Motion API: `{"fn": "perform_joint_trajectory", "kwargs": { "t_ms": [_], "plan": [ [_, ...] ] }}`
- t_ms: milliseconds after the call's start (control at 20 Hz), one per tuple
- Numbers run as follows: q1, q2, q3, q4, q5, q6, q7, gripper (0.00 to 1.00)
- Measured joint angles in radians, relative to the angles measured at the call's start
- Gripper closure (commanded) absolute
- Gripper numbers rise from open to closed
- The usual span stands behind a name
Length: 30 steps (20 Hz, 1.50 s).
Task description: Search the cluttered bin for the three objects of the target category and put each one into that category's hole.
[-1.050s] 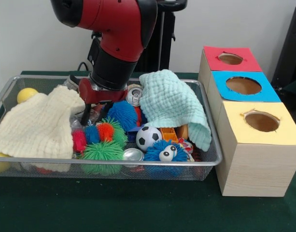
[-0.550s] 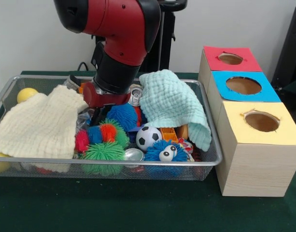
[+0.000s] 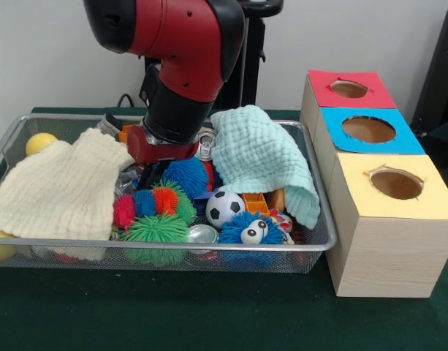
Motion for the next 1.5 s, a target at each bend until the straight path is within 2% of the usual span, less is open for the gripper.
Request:
{"fn": "perform_joint_trajectory", "kwargs": {
  "t_ms": [300, 1000, 1500],
  "plan": [
    [0.004, -0.025, -0.002, 0.010, 0.002, 0.019, 0.000, 1.00],
    [0.004, -0.192, -0.002, 0.075, 0.048, 0.185, 0.000, 1.00],
    [-0.024, -0.187, 0.022, 0.076, 0.058, 0.181, 0.000, 1.00]
  ]
}}
